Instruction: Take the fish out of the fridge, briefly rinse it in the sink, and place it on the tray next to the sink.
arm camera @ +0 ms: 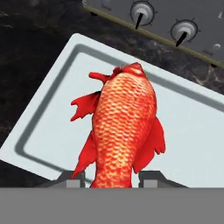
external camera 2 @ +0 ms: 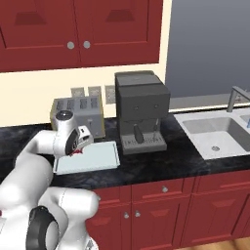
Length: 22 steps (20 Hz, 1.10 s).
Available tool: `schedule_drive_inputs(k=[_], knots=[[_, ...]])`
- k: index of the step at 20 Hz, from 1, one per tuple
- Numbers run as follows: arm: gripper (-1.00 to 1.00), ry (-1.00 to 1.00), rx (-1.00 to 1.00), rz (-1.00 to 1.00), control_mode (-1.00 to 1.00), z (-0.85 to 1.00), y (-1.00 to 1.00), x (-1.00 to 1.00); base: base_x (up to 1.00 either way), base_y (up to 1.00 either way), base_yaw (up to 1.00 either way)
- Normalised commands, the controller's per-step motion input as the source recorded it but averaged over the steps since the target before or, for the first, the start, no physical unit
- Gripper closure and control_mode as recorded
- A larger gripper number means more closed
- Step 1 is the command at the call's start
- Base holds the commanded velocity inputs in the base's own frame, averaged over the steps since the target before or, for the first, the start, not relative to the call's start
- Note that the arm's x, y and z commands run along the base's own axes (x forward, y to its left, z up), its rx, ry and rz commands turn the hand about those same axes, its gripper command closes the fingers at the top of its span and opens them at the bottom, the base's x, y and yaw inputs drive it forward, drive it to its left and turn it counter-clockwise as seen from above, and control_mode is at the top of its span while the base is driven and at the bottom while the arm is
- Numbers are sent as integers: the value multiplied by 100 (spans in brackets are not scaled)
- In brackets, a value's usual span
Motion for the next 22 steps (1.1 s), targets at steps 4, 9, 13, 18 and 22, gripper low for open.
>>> schedule_drive_inputs(k=[4,9,13,18,22], knots=[[100,-1,-3,-4,-100,-30,0,27,0,0,0],[100,-2,-3,-7,-100,-14,0,59,0,0,0],[-100,-1,0,-6,-100,-2,0,58,0,0,0],[-100,2,4,-4,-100,11,-1,24,0,0,0],[-100,-4,7,-6,-100,83,0,-31,0,0,0]])
